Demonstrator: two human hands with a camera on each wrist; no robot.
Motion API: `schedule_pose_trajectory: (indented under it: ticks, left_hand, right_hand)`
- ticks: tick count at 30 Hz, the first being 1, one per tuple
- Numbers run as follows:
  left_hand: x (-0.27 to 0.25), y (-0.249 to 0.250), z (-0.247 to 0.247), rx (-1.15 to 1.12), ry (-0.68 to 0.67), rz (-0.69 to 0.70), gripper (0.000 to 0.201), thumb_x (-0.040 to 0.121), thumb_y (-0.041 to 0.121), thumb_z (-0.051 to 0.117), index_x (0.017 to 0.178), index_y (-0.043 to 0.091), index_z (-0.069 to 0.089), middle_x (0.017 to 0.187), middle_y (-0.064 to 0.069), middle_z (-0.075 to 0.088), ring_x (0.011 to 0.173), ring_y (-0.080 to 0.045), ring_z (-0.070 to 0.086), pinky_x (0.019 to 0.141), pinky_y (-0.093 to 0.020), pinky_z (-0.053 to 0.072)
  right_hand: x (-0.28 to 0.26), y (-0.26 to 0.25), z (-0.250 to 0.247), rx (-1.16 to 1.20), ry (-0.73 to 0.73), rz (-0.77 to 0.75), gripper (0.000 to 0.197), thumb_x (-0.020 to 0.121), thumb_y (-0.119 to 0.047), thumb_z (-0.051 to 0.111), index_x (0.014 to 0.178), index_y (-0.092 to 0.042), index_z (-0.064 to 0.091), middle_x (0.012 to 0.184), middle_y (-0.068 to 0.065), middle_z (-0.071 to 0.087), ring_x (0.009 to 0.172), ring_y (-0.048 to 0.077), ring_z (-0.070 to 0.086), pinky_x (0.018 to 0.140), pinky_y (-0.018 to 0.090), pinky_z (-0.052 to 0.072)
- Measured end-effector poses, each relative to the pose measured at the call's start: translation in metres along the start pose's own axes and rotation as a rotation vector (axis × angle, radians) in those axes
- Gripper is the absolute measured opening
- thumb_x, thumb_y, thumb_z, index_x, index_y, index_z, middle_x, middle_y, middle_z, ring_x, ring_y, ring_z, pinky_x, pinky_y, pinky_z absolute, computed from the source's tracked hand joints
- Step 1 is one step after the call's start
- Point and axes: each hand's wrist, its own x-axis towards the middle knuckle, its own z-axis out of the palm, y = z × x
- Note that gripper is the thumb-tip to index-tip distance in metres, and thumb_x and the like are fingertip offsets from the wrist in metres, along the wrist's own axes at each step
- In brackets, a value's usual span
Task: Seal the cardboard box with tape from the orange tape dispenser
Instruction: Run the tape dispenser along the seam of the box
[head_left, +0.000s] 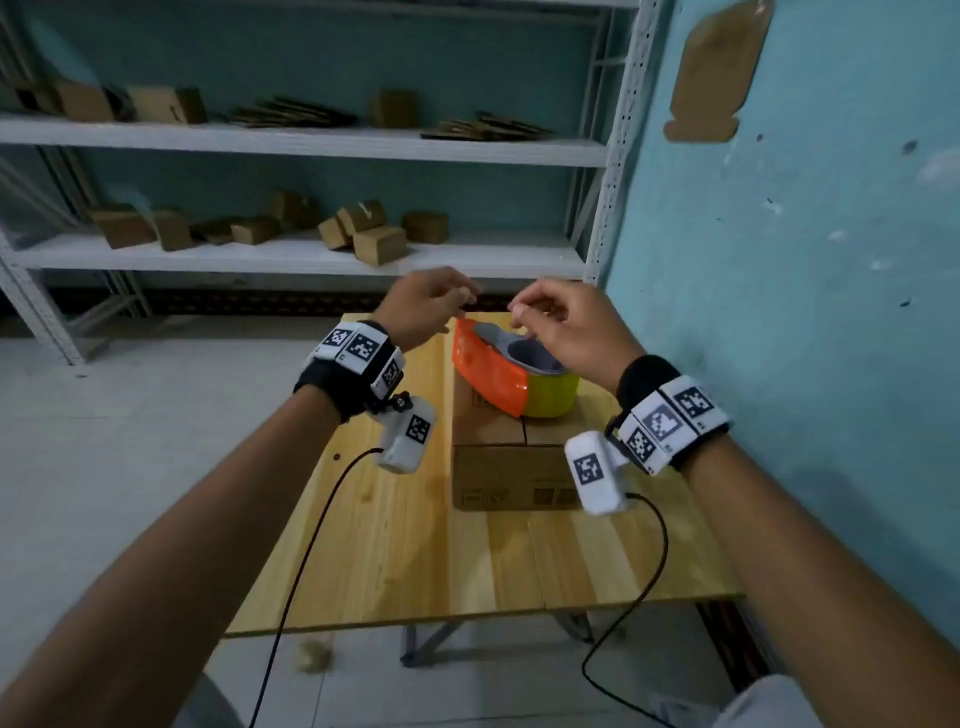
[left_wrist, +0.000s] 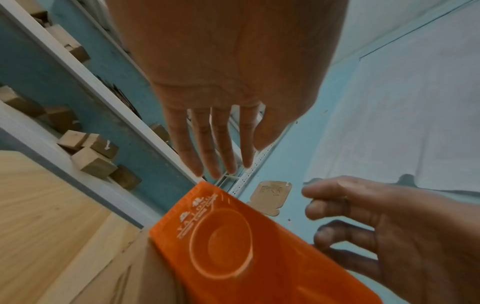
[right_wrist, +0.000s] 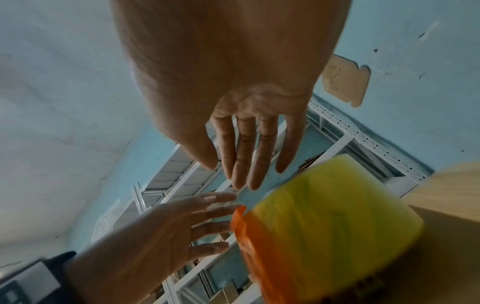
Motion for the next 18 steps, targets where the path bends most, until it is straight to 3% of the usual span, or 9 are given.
schedule_pose_trajectory:
  ticks: [4, 7, 11, 18]
  left_hand:
    - [-0.027, -0.005, -0.005, 0.039, 0.027, -0.002, 0.02, 0.099, 0.018, 0.047, 0.111, 0.016, 0.063, 0.11, -0.003, 0.065, 0.1, -0.018, 0.063, 0.075, -0.034, 0.055]
    - [-0.041, -0.009, -0.003, 0.047, 0.037, -0.017, 0.017, 0.098, 0.02, 0.049, 0.106, 0.021, 0.063, 0.112, -0.003, 0.065, 0.1, -0.016, 0.063, 0.078, -0.037, 0.057]
    - [-0.042, -0.017, 0.007, 0.0, 0.056, -0.012, 0.016, 0.097, 0.02, 0.051, 0.111, 0.02, 0.06, 0.118, 0.001, 0.061, 0.101, -0.014, 0.061, 0.078, -0.035, 0.057]
    - [-0.026, -0.044, 0.032, -0.108, 0.071, -0.086, 0.037, 0.098, 0.009, 0.047, 0.134, 0.013, 0.042, 0.136, -0.007, 0.05, 0.107, -0.016, 0.054, 0.081, -0.031, 0.05]
  right_hand:
    - [-0.026, 0.003, 0.009, -0.085, -0.047, 0.057, 0.016, 0.095, -0.027, 0.064, 0.104, -0.015, 0.067, 0.096, -0.003, 0.067, 0.086, 0.008, 0.062, 0.076, 0.023, 0.05]
    - [-0.037, 0.007, 0.015, -0.116, -0.059, 0.069, 0.026, 0.09, -0.032, 0.07, 0.11, -0.016, 0.065, 0.104, -0.003, 0.066, 0.095, 0.011, 0.062, 0.082, 0.024, 0.052]
    - [-0.039, 0.014, 0.019, -0.179, -0.048, 0.085, 0.034, 0.086, -0.035, 0.074, 0.114, -0.019, 0.061, 0.107, -0.005, 0.063, 0.096, 0.011, 0.06, 0.074, 0.016, 0.047]
    - [-0.028, 0.029, 0.025, -0.298, -0.127, 0.053, 0.045, 0.088, -0.042, 0.07, 0.123, -0.016, 0.059, 0.123, 0.003, 0.063, 0.105, 0.015, 0.058, 0.085, 0.028, 0.051]
